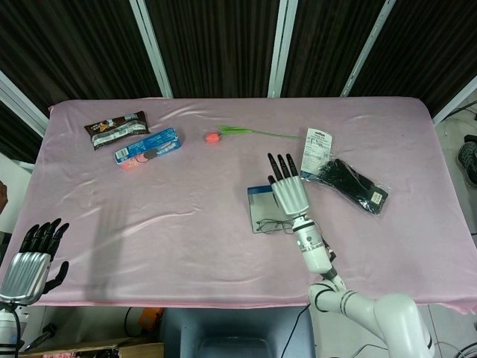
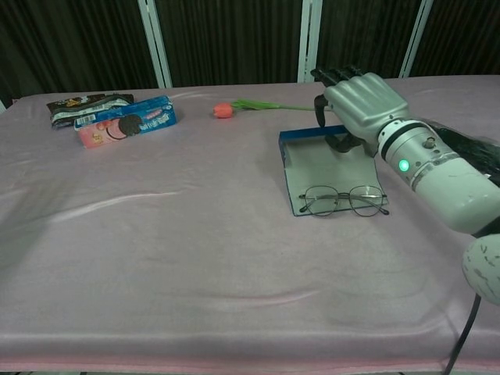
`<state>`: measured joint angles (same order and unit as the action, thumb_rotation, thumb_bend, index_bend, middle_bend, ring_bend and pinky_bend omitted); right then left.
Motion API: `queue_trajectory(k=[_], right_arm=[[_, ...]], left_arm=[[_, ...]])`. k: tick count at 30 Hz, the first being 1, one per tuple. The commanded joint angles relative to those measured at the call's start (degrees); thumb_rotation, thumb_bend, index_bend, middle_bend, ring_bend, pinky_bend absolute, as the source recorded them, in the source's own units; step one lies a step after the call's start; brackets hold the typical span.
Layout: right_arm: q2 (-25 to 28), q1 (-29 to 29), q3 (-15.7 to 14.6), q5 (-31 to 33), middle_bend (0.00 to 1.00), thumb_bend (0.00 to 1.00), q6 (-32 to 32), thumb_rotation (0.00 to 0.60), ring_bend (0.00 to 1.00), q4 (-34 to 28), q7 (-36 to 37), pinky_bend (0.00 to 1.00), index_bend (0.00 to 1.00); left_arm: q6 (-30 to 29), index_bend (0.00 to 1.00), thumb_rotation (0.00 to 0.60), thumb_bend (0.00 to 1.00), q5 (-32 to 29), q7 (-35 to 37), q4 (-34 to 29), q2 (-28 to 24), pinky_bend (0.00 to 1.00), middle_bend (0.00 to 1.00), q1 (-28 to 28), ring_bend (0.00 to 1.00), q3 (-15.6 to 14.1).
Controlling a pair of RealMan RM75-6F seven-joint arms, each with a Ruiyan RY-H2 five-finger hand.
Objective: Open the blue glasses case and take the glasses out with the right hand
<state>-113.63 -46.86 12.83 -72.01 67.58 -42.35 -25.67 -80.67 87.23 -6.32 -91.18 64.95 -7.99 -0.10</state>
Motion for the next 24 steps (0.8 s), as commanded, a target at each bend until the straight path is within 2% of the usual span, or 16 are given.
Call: queue_trajectory(k=[1,13,18,21,23,24], right_arm=[[0.0,-0.1,1.0,0.6,0.07,0.54,-0.5,0.600,0.00,1.3,0.0,0.00,0.70],[0.7,-1.5,6.6,4.4,0.07,0.54,-2.3,0.600,0.00,9.9,-1.3,0.00,0.70],[0.5,-1.3,7.7,6.7,0.07,0.53,-6.2,0.600,0.00,13.3,-1.7,0.00,0.67],[0.3,-1.2,8.3,8.5,0.06,0.54,-9.4,0.600,0.00,14.0,-3.6,0.00,0.48],[0.6,-1.1,8.7,9.6,0.03,0.54,-11.1,0.600,0.00,13.6,-4.8,0.00,0.30],[0.8,-1.0,8.9,10.0,0.01,0.54,-11.6,0.600,0.00,13.2,-5.2,0.00,0.25]], left_arm=[[0.0,0.00,0.600,0.41,0.0,0.0,0.0,0.0,0.01,0.00,0.0,0.00,0.0],[0.1,0.00,0.600,0.41,0.0,-0.8,-0.1,0.3,0.01,0.00,0.0,0.00,-0.1],[0.5,0.00,0.600,0.41,-0.2,-1.5,-0.1,0.6,0.01,0.00,-0.2,0.00,-0.1],[0.9,0.00,0.600,0.41,-0.4,-1.8,-0.1,0.7,0.01,0.00,-0.3,0.00,-0.1],[1.1,0.00,0.600,0.41,-0.6,-2.0,-0.1,0.8,0.01,0.00,-0.4,0.00,0.0],[1.1,0.00,0.600,0.41,-0.7,-2.0,-0.1,0.8,0.01,0.00,-0.5,0.00,0.0]])
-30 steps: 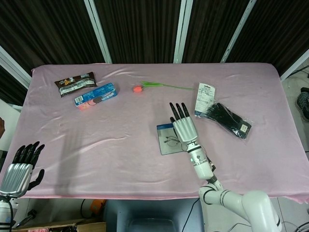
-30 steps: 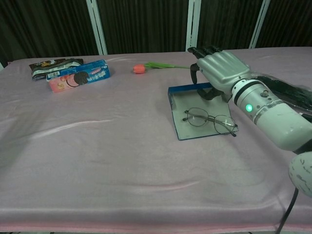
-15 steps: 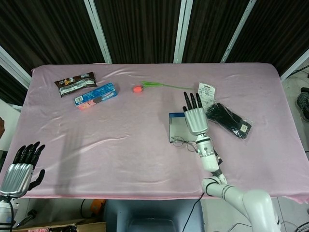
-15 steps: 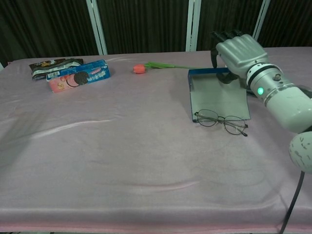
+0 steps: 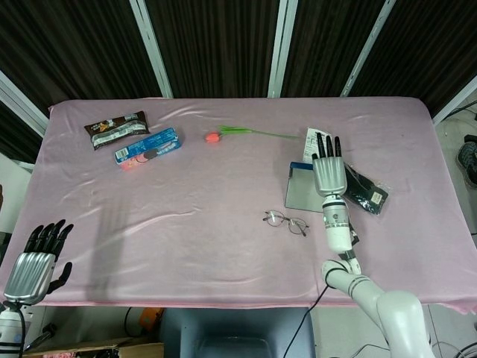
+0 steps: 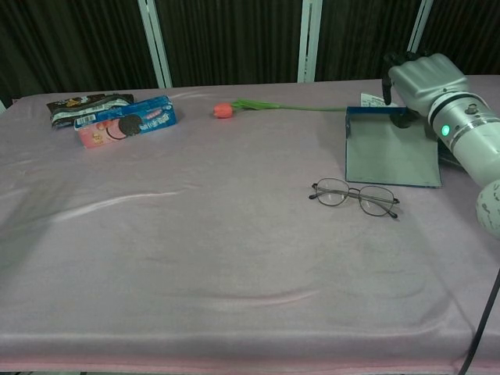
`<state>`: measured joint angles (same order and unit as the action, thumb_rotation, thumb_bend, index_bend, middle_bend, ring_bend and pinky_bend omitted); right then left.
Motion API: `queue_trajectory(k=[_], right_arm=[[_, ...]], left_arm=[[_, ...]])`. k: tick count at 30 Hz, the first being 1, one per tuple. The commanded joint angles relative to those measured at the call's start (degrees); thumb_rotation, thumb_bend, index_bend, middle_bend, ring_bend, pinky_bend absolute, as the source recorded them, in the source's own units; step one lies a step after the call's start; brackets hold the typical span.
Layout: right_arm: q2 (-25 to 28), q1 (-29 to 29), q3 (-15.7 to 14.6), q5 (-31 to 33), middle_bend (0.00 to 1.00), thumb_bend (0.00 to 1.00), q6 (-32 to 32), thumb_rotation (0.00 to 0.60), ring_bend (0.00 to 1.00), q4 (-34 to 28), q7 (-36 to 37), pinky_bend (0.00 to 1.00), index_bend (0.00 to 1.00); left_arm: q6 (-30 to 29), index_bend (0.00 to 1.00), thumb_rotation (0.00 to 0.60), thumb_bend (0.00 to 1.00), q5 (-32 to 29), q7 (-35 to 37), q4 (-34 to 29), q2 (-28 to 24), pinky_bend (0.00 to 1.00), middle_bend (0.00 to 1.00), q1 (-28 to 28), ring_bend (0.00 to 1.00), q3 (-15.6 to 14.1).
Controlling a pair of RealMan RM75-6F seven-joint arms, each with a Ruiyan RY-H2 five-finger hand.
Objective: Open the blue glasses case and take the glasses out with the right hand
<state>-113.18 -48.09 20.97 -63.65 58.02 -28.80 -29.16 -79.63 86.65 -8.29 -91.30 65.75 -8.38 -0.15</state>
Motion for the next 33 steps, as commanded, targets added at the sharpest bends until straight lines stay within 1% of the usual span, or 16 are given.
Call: queue_trajectory(k=[1,2,5,7,9,10,11,12,14,16,17,20,22,26,29,33], right_arm=[[0.8,0.4,0.9,2.0,0.00,0.53,-2.6,0.600,0.00,-1.1,-2.1,0.00,0.20],[1.5,0.6,1.0,2.3,0.00,0.52,-3.0,0.600,0.00,-2.5,-2.5,0.00,0.16],[1.9,0.8,1.0,2.4,0.00,0.50,-3.1,0.600,0.00,-3.3,-2.7,0.00,0.14],[3.2,1.4,0.6,2.1,0.00,0.47,-2.7,0.600,0.00,-5.9,-2.7,0.00,0.14],[5.8,2.7,-0.3,0.8,0.00,0.47,-1.3,0.600,0.00,-11.1,-2.4,0.00,0.17],[7.3,3.5,-0.8,0.1,0.00,0.46,-0.3,0.600,0.00,-14.3,-2.0,0.00,0.21],[10.8,5.4,-2.3,-2.9,0.00,0.46,2.8,0.600,0.00,-22.4,0.0,0.00,0.24],[13.7,7.0,-3.4,-4.2,0.00,0.46,4.2,0.600,0.00,-28.2,0.5,0.00,0.27],[19.1,9.3,-4.8,-5.0,0.00,0.46,5.2,0.600,0.00,-38.6,-0.2,0.00,0.36],[22.5,10.6,-5.5,-3.7,0.00,0.46,4.4,0.600,0.00,-45.7,-1.3,0.00,0.42],[24.4,11.2,-5.7,-2.1,0.00,0.46,3.4,0.600,0.00,-49.8,-1.9,0.00,0.45],[27.6,11.8,-5.9,2.8,0.00,0.46,0.7,0.600,0.00,-57.4,-3.0,0.00,0.50],[28.2,11.7,-6.3,4.7,0.00,0.46,0.2,0.600,0.00,-59.0,-4.3,0.00,0.52],[26.9,11.0,-7.6,8.5,0.00,0.46,0.5,0.600,0.00,-58.7,-8.0,0.00,0.55],[25.6,10.7,-8.3,10.4,0.00,0.46,0.5,0.600,0.00,-58.0,-8.4,0.00,0.56],[23.6,10.7,-9.6,11.2,0.00,0.46,0.4,0.600,0.00,-55.6,-8.1,0.00,0.57]], left_arm=[[0.2,0.00,0.600,0.41,-0.1,-0.1,0.0,0.0,0.01,0.00,-0.1,0.00,0.1],[0.2,0.00,0.600,0.41,-0.2,-0.1,0.0,0.0,0.01,0.00,-0.1,0.00,0.1],[0.2,0.00,0.600,0.41,-0.2,-0.1,0.0,0.0,0.01,0.00,-0.1,0.00,0.1],[0.3,0.00,0.600,0.41,-0.2,0.0,0.0,0.0,0.01,0.00,-0.2,0.00,0.1],[0.3,0.00,0.600,0.41,-0.2,0.1,-0.1,0.0,0.01,0.00,-0.2,0.00,0.1],[0.2,0.00,0.600,0.41,-0.1,0.1,-0.1,-0.1,0.01,0.00,-0.2,0.00,0.0],[-0.1,0.00,0.600,0.41,0.2,0.3,-0.2,-0.2,0.01,0.00,0.0,0.00,-0.1],[-0.3,0.00,0.600,0.41,0.3,0.3,-0.2,-0.2,0.01,0.00,0.0,0.00,-0.1],[-0.4,0.00,0.600,0.41,0.5,0.4,-0.2,-0.2,0.01,0.00,0.1,0.00,-0.2],[-0.3,0.00,0.600,0.41,0.5,0.5,-0.2,-0.2,0.01,0.00,0.0,0.00,-0.2],[-0.2,0.00,0.600,0.41,0.5,0.5,-0.2,-0.2,0.01,0.00,0.0,0.00,-0.2],[-0.1,0.00,0.600,0.41,0.7,0.5,-0.2,-0.2,0.01,0.00,0.0,0.00,-0.4],[-0.1,0.00,0.600,0.41,0.8,0.5,-0.2,-0.3,0.01,0.00,-0.1,0.00,-0.4],[0.1,0.00,0.600,0.41,0.8,0.9,-0.2,-0.4,0.01,0.00,-0.1,0.00,-0.5],[0.2,0.00,0.600,0.41,0.9,1.2,-0.1,-0.5,0.01,0.00,-0.2,0.00,-0.5],[0.0,0.00,0.600,0.41,1.2,1.8,-0.1,-0.8,0.01,0.00,-0.2,0.00,-0.6]])
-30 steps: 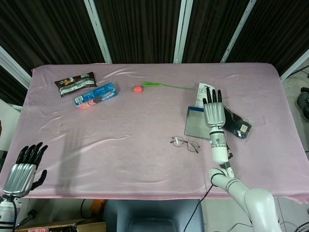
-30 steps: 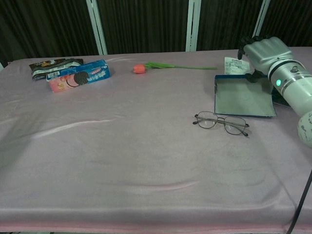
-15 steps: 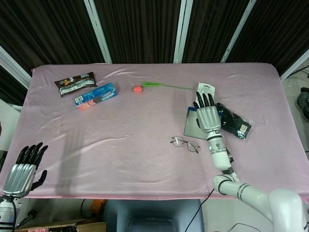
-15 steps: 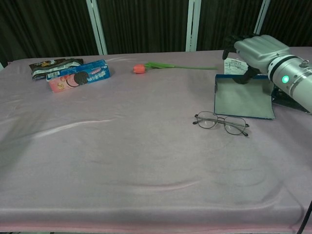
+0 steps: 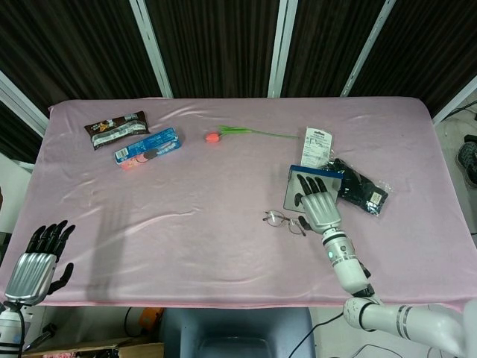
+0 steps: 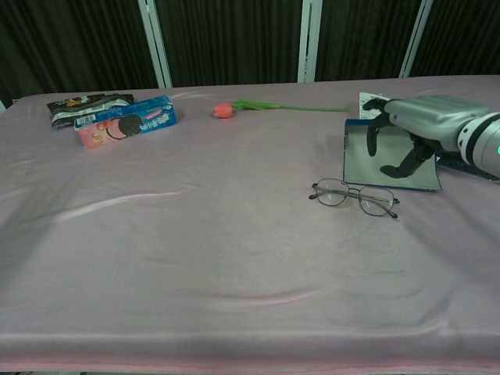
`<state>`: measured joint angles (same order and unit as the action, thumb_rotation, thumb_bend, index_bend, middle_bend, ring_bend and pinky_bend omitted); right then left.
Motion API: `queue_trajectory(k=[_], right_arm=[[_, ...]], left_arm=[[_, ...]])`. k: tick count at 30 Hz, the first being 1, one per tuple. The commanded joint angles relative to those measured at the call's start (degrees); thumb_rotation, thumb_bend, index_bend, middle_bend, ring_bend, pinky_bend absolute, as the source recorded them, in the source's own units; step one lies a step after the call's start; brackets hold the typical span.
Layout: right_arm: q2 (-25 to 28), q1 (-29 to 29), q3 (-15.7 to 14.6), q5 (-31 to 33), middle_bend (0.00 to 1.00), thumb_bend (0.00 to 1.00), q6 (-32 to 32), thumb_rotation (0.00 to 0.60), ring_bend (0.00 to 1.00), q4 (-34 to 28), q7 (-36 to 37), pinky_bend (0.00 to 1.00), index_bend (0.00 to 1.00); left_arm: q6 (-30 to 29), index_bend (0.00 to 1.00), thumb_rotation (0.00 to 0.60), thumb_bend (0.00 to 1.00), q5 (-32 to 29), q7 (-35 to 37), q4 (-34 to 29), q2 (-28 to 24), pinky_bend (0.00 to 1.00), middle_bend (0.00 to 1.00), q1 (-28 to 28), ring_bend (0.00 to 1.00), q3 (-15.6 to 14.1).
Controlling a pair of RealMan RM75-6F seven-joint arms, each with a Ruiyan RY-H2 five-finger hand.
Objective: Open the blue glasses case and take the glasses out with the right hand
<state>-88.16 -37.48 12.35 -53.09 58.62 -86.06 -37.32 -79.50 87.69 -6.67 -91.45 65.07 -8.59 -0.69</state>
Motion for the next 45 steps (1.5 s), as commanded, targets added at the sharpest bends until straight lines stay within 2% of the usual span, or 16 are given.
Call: queue_trajectory(k=[1,18,45], right_arm=[[-1.9,0.0,-1.2,0.9,0.00,0.46,-0.4,0.600,0.00,2.3,0.4,0.00,0.58],[-7.8,-2.3,-1.3,4.7,0.00,0.48,-3.1,0.600,0.00,9.1,2.8,0.00,0.59],[-9.9,-4.2,-1.4,6.4,0.03,0.53,-3.5,0.600,0.00,10.2,3.7,0.00,0.66]], left_arm=[[-0.1,0.00,0.600,0.41,0.2,0.4,0.0,-0.2,0.01,0.00,0.0,0.00,-0.1],[-0.7,0.00,0.600,0.41,1.1,2.1,0.2,-0.8,0.01,0.00,0.2,0.00,-0.3],[-0.2,0.00,0.600,0.41,1.1,1.4,0.2,-0.5,0.01,0.00,0.0,0.00,-0.5]])
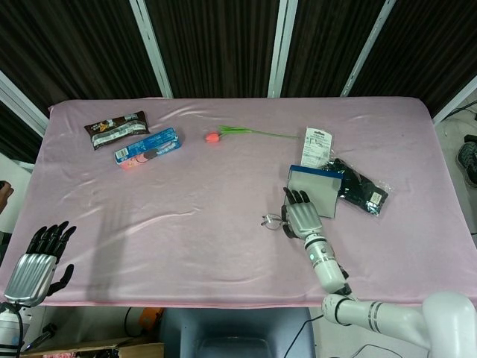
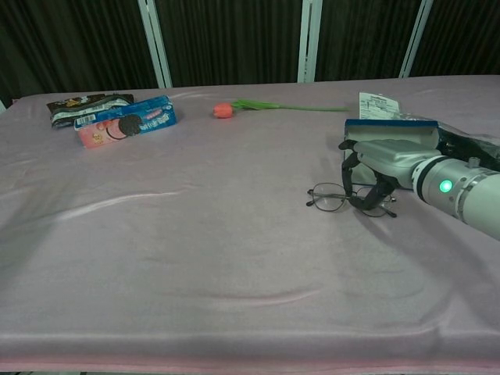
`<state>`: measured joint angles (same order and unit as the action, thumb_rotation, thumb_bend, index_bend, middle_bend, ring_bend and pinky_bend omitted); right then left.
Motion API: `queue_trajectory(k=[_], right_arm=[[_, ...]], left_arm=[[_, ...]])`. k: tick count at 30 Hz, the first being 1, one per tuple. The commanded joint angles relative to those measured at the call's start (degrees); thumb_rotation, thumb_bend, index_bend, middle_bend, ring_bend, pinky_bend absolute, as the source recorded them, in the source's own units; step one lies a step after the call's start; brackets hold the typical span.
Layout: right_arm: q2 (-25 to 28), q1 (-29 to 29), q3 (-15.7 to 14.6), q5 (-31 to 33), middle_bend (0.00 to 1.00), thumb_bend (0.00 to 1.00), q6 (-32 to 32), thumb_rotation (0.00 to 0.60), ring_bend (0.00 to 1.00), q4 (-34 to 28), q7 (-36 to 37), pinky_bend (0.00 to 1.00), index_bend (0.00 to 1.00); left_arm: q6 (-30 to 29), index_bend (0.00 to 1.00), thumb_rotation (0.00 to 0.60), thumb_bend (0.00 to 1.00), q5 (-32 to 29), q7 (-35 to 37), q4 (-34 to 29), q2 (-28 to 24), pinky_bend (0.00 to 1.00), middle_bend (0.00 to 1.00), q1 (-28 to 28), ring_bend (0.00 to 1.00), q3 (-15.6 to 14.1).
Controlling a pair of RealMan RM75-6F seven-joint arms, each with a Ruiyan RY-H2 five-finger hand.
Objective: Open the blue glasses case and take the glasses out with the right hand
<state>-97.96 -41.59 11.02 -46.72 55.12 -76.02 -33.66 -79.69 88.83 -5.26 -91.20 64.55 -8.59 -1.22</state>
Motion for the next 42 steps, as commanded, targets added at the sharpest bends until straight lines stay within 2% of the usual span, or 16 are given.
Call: queue_trajectory(k=[1,19,27,34,42], right_arm=[[-0.3,-0.1,0.0,0.0,0.04,0.53,0.1,0.600,0.00,0.3,0.0,0.00,0.67],[-0.8,-0.7,-0.3,-0.4,0.07,0.65,0.4,0.600,0.00,0.3,0.3,0.00,0.73],[-2.4,-2.1,0.6,-3.3,0.08,0.65,2.3,0.600,0.00,-1.1,-0.1,0.00,0.73],[-9.9,-7.4,4.5,0.0,0.08,0.65,2.3,0.600,0.00,0.2,-4.6,0.00,0.72],[-23.2,-15.4,8.7,2.0,0.08,0.65,3.3,0.600,0.00,10.1,-9.6,0.00,0.72]], left_arm=[[-0.1,0.00,0.600,0.41,0.0,0.0,0.0,0.0,0.01,0.00,0.0,0.00,0.0],[0.0,0.00,0.600,0.41,0.1,0.0,0.0,0.0,0.01,0.00,0.0,0.00,-0.1],[0.0,0.00,0.600,0.41,0.0,-0.1,0.0,0.1,0.01,0.00,0.0,0.00,0.0],[0.0,0.00,0.600,0.41,-0.2,-0.4,0.0,0.1,0.01,0.00,-0.1,0.00,0.1],[0.0,0.00,0.600,0.41,-0.4,1.0,0.3,-0.3,0.01,0.00,-0.1,0.00,0.3]])
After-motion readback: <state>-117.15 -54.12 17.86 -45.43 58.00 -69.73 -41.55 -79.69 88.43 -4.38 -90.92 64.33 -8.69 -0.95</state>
